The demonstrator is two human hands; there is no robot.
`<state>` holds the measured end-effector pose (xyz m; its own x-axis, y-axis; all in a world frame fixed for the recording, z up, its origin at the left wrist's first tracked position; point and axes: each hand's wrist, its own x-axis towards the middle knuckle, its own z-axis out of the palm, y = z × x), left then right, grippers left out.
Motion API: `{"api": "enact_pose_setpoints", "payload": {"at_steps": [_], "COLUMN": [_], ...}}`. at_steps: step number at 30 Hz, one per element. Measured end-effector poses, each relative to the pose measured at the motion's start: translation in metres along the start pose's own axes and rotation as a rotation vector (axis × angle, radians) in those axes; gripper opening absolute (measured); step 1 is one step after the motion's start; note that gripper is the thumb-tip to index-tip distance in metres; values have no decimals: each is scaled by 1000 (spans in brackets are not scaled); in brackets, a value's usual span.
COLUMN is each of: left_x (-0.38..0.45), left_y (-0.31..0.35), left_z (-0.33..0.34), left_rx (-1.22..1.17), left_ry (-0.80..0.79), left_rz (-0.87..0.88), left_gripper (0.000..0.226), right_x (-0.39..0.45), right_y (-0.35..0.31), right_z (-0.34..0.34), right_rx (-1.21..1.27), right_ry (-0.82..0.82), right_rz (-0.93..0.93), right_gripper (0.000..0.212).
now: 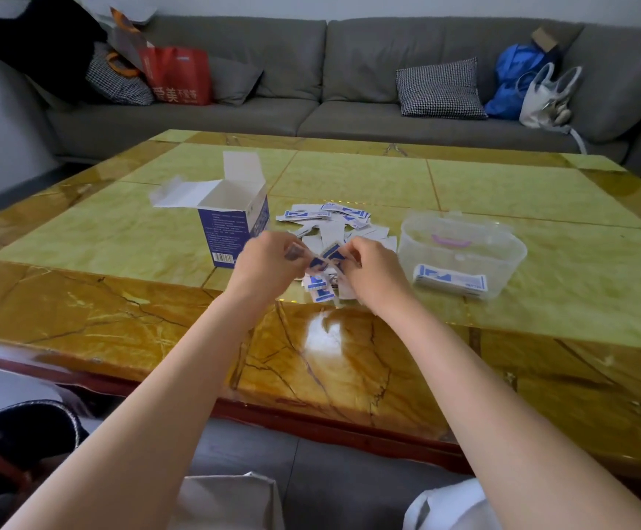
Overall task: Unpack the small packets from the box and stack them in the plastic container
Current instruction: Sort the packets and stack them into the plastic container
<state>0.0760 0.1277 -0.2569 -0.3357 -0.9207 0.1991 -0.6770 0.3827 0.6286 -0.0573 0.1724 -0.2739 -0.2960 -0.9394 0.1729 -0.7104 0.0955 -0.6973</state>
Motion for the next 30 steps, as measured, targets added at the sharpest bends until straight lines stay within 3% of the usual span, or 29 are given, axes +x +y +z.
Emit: {"api": "enact_pose_setpoints", "payload": {"at_steps": [4, 7, 10, 16, 20, 22, 25, 28, 30], "left_x": [3, 1, 1, 3, 5, 5, 1, -3, -4], "left_y": [-5, -3, 5, 15, 21, 25, 32, 40, 41], "left_z": [-14, -10, -6, -3, -3, -2, 4, 10, 11], "left_rx": [-305, -368, -436, -669, -850, -799, -502, -453, -448], "left_ry": [-46, -141, -172, -163, -117, -159, -306, -323, -270], "left_rz": [-165, -188, -140, -144, -182, -132, -25, 22, 52], "left_gripper": [10, 11, 18, 14, 13, 15, 10, 18, 22], "right_x": [0, -7, -10, -10, -8, -8, -7, -9, -12], "right_y": [-9, -18, -19, -5, 1, 1, -2, -10, -17], "right_z": [-13, -17, -13, -30, -37, -41, -52, -50, -41], "right_rx": [163, 335, 296, 160, 365, 531, 872, 1236, 1197], "right_ry": [94, 9, -78, 131, 187, 294, 404, 307, 209], "right_rz": [-35, -118, -131, -69, 40, 113, 204, 222, 201], "right_gripper": [10, 9, 12, 8, 13, 14, 18, 24, 21]}}
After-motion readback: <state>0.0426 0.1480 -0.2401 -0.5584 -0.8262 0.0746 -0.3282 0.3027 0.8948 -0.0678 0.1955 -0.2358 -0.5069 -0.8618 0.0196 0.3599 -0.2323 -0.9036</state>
